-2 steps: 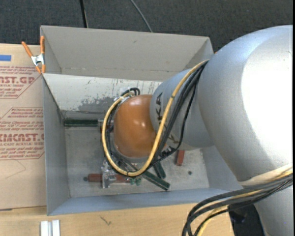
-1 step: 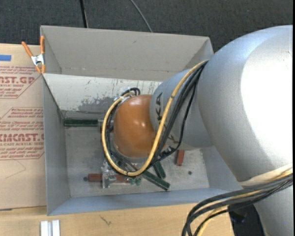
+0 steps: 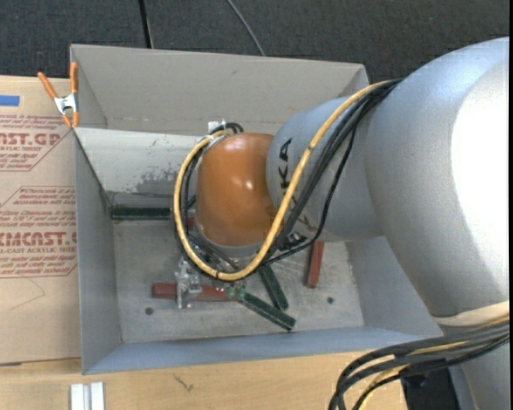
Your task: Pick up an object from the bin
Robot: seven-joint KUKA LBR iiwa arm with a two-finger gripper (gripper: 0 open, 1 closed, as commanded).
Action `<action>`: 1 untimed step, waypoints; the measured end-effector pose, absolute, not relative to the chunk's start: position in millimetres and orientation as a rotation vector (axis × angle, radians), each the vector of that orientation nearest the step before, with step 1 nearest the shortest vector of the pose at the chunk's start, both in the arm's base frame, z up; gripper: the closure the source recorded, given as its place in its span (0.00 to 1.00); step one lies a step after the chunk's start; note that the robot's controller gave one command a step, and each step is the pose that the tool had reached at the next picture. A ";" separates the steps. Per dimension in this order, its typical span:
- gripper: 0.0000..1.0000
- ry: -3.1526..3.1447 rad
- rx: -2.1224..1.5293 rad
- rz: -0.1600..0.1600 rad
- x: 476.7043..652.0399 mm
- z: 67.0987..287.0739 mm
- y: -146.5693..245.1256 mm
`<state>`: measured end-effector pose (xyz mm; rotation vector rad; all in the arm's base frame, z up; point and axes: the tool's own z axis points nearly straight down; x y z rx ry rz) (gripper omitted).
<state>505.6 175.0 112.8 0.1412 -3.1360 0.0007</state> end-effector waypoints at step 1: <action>1.00 -3.138 0.182 -0.001 491.2 245.2 172.9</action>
Offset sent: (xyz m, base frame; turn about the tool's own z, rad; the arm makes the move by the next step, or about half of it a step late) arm 0.0000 0.0000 0.0000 0.0000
